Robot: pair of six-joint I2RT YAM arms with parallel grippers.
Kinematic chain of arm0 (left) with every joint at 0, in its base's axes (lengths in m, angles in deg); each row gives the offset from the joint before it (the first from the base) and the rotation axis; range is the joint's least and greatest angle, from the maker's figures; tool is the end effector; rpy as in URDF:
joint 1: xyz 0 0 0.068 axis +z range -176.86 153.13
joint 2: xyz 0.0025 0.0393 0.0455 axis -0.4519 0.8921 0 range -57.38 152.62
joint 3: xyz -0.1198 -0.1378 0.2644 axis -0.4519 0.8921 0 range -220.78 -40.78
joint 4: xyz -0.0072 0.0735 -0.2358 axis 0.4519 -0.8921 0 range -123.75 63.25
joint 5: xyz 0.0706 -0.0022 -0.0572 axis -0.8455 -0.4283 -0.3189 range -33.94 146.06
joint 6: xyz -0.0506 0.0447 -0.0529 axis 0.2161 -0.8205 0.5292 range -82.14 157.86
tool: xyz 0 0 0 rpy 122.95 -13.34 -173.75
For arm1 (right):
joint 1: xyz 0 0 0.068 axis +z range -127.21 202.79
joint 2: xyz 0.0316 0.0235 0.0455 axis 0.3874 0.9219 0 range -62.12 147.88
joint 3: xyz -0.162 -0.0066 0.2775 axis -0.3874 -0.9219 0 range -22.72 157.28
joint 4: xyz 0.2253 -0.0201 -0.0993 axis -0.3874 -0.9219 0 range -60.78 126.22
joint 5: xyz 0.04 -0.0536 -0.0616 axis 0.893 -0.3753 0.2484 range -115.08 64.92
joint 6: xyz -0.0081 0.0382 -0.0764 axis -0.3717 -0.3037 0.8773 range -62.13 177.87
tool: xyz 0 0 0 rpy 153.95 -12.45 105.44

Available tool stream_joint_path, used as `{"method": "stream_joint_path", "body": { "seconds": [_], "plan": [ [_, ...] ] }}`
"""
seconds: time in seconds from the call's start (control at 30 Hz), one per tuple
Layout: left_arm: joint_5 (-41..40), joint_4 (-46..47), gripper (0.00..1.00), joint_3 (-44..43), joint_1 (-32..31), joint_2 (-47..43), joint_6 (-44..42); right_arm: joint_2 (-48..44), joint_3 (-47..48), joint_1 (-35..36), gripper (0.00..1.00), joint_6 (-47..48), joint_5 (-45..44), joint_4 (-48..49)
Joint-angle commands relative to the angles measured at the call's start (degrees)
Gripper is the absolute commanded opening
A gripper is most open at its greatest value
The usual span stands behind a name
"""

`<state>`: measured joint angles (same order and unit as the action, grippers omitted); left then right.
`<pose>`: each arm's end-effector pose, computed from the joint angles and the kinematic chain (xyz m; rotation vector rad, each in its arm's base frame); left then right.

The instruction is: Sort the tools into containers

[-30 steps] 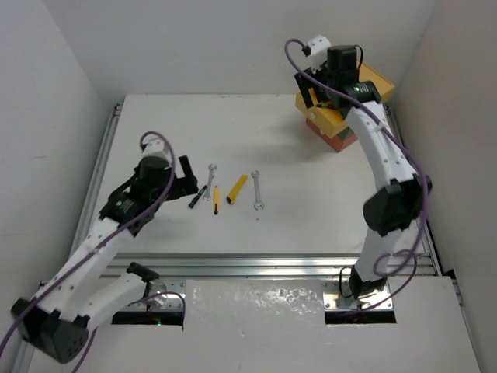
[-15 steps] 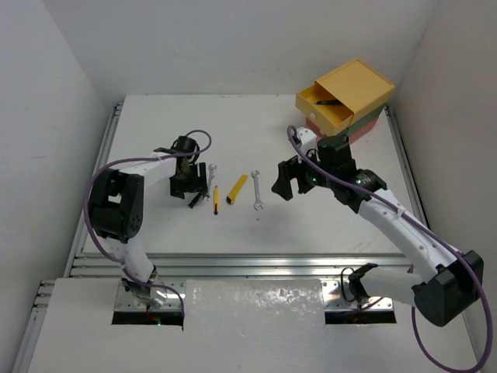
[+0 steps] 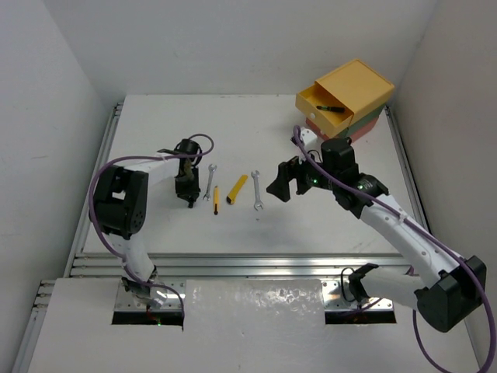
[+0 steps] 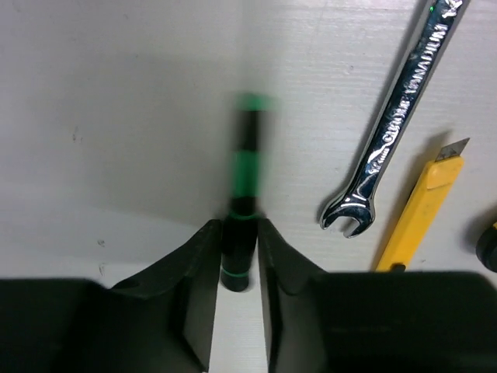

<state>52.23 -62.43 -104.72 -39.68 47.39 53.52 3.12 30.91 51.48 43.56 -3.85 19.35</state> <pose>0.3404 -0.0721 0.1670 -0.0835 2.8958 0.0095 0.2084 0.1451 0.3423 -0.5016 2.0805 0.8350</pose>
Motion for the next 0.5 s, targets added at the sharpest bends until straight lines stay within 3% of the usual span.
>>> {"method": "stream_joint_path", "body": {
  "seconds": [0.0,0.1,0.27,0.37,0.47],
  "plan": [
    [-1.1,-0.4,0.21,2.1,-1.2,1.1,0.5,-2.1,-1.4,0.4,0.95,-3.2,2.1,6.7],
    [-0.7,-0.6,0.0,2.6,-2.1,-4.9,1.5,-2.5,-7.1,0.4,0.99,-9.0,8.3,15.8],
    [8.3,6.9,0.0,8.6,-5.6,-21.2,3.8,0.0,-11.7,0.3,0.99,-23.8,10.2,27.6],
    [28.8,20.2,0.0,15.9,-7.6,-35.5,9.2,1.9,-16.5,0.4,0.99,-35.3,7.5,41.3],
    [38.3,33.6,0.0,21.6,-8.2,-41.6,16.2,4.7,-16.2,1.5,0.98,-40.3,4.4,44.8]
  ]
}}
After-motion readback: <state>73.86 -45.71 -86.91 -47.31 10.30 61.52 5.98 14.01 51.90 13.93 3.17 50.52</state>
